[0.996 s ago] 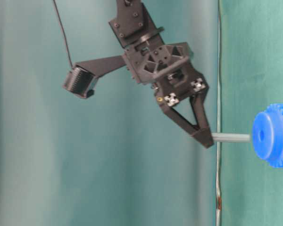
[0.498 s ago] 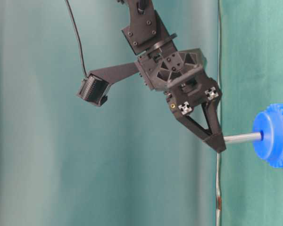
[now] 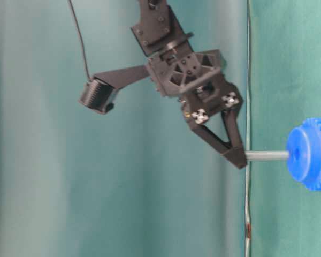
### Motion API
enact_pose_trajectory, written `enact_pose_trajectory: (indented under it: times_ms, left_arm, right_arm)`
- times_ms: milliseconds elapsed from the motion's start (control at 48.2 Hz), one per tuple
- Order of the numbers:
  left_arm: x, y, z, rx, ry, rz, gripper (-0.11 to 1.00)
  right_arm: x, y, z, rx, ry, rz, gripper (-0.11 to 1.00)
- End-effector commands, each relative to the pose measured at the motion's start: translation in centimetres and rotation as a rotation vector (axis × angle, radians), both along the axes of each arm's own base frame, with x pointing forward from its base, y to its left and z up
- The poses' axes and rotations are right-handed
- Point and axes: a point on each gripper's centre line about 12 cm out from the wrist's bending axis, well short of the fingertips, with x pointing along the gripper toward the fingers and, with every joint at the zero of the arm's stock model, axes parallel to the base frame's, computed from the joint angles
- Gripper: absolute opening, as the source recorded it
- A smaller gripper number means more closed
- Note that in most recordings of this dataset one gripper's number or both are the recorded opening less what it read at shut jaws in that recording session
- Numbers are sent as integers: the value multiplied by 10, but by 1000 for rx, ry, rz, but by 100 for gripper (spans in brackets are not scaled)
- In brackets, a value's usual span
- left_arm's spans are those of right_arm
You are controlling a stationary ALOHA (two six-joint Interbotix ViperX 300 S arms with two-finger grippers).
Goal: Insert the shaft placed at a random location into the center hole of the medium gear at another random location.
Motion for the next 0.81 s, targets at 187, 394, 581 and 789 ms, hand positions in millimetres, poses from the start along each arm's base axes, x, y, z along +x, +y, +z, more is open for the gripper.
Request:
enact_pose_trajectory:
  times_ms: [187, 394, 581, 789]
  left_arm:
    - [2, 1, 8, -5, -22, 3, 0]
    - [2, 1, 8, -5, -20, 3, 0]
    - [2, 1, 8, -5, -19, 3, 0]
    - [2, 1, 8, -7, -20, 3, 0]
  right_arm:
    - [0, 3, 22, -20, -58, 12, 12]
    - [0, 6, 18, -18, -50, 20, 12]
    - [3, 6, 7, -16, -41, 17, 12]
    - [4, 5, -5, -4, -19, 8, 12]
